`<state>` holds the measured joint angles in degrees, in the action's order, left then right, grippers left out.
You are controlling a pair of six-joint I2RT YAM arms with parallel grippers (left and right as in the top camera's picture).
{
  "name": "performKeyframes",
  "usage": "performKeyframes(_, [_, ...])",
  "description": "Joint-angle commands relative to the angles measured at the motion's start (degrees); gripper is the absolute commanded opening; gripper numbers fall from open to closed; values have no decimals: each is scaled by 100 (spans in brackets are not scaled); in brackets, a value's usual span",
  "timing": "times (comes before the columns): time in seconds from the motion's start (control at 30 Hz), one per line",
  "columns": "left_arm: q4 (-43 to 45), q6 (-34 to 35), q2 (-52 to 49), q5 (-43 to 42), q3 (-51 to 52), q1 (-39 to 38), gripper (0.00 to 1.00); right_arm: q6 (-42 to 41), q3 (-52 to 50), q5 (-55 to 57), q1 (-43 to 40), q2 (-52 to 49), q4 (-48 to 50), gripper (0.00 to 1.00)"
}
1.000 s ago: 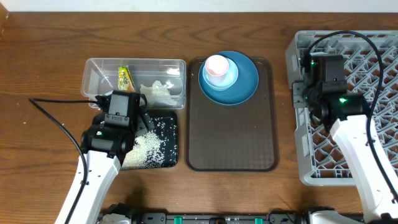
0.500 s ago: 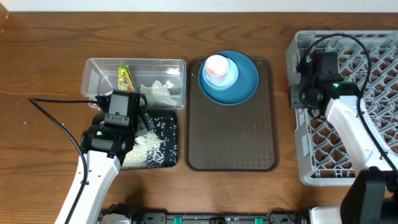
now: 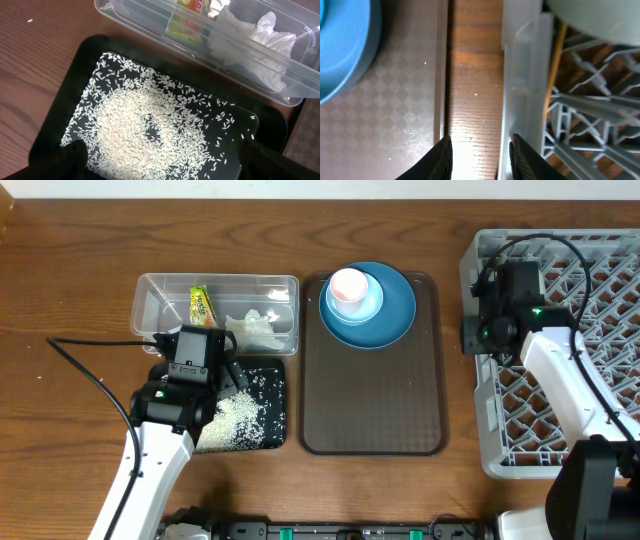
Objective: Sort waste into correct bins and load items into the dishwasher rack
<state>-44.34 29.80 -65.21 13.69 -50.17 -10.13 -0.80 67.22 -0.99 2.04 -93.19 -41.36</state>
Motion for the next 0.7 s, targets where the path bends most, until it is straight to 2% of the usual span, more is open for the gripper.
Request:
performKeyframes(0.0, [7,-31,-28,46,-28,31,98,68,354,302,-63,378,-70,37])
performKeyframes(0.27, [7,-31,-28,46,-28,31,98,90,234,619,-72,431,-157,33])
performKeyframes(0.57, [9,-31,-28,46,-28,31,98,87,48,804,-201,-177,-87,33])
performKeyframes(0.67, [9,-31,-28,48,-28,31,98,90,48,658,-199,-358,-85,29])
